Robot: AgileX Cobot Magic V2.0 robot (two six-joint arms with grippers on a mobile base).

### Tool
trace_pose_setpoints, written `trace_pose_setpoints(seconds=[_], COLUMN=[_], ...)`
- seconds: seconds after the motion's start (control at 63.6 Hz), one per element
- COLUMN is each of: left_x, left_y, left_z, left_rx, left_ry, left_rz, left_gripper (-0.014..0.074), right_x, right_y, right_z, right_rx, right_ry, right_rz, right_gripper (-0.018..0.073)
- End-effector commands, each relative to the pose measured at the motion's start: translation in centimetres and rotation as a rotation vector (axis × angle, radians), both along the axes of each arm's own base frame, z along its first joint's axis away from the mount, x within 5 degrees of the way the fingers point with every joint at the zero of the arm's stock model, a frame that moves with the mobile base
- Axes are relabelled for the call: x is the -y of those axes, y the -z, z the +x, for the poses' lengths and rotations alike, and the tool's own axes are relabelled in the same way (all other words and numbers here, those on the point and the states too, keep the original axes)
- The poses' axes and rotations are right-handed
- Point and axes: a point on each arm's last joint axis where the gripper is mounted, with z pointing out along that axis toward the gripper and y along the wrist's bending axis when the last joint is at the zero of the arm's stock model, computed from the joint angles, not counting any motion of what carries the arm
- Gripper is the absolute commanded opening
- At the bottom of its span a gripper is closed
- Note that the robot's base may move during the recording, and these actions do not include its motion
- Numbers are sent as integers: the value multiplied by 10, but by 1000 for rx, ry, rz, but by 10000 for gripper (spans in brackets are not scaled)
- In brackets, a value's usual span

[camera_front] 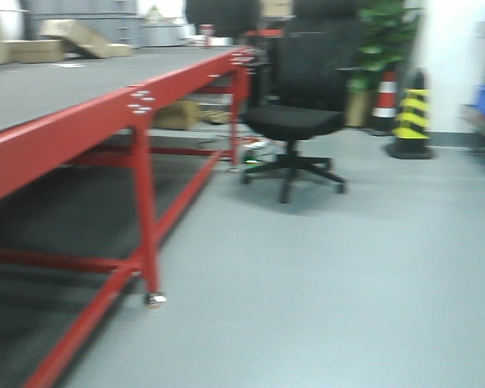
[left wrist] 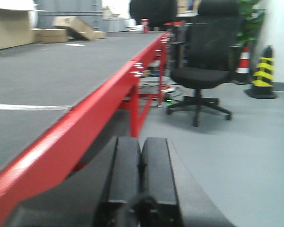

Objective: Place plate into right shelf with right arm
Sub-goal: 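Drive the base away from the table holding the plate in the right gripper, then drive the base toward the metal shelf with blue bins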

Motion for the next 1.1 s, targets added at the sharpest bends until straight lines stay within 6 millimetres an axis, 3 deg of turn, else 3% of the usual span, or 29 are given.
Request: trace_pose_setpoints(seconds=[0.0,1.084], left_x=[-1,-1], left_y=[-6,-5], left_z=[-1,-1], left_rx=[90,90], left_ry=[-13,-13], left_rz=[-13,-13], left_gripper=[-47,-47], right_x=[0,0], right_y=[-17,-17], right_z=[-6,-5], right_rx=[113,108], right_ry=[-13,-12], right_rz=[15,13], right_gripper=[55,55])
